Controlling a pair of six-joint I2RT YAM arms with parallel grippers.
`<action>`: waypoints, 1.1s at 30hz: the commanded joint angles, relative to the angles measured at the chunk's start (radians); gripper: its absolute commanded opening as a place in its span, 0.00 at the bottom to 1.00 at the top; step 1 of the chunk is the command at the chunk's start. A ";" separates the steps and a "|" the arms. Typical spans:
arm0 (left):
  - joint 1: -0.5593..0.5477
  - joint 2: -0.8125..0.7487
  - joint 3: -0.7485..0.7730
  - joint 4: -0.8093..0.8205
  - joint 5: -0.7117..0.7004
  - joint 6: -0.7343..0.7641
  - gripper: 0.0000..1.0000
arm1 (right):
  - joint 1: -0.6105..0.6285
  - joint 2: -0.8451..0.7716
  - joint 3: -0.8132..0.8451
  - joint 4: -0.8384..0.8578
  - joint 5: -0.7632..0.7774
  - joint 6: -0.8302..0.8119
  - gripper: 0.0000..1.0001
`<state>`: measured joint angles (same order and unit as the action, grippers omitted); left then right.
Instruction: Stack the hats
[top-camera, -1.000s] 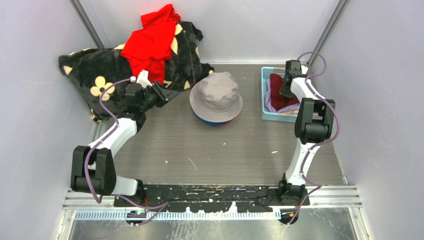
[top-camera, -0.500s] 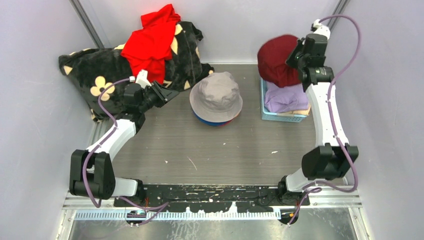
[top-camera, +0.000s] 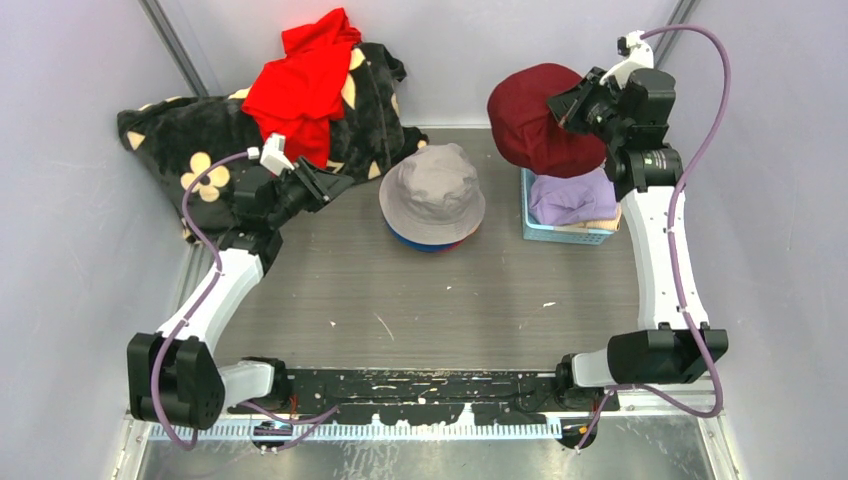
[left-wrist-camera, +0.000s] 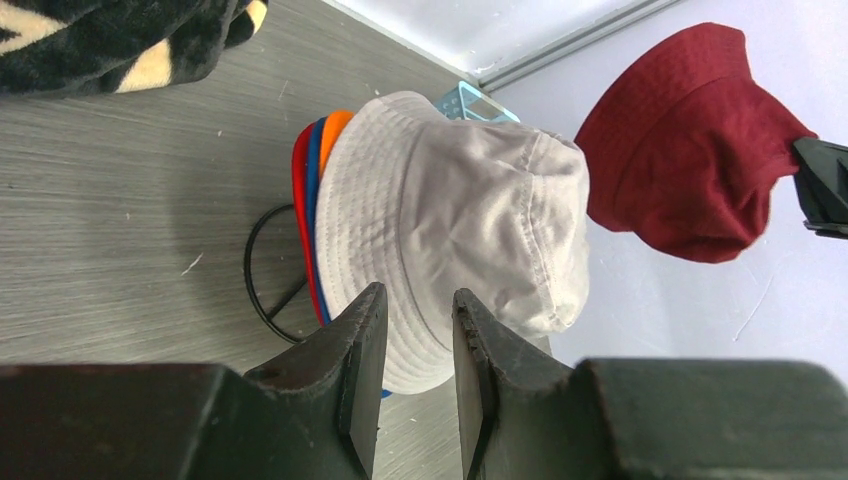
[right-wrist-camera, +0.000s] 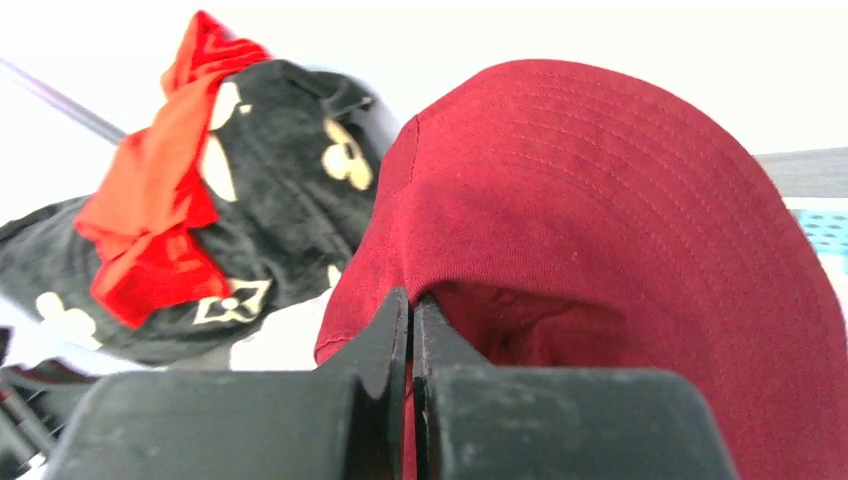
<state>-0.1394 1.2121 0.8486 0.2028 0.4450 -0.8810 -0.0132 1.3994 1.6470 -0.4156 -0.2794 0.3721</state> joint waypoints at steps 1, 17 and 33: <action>-0.006 -0.054 0.033 -0.009 0.000 0.017 0.31 | 0.010 -0.112 0.020 0.114 -0.189 0.042 0.01; -0.008 -0.244 0.029 -0.169 -0.040 0.046 0.31 | 0.050 -0.266 -0.096 0.315 -0.512 0.296 0.01; -0.008 -0.298 0.059 -0.256 -0.061 0.077 0.31 | 0.320 -0.195 -0.187 0.280 -0.390 0.197 0.01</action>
<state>-0.1436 0.9421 0.8505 -0.0429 0.3931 -0.8341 0.2726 1.1732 1.4536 -0.1730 -0.7254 0.6121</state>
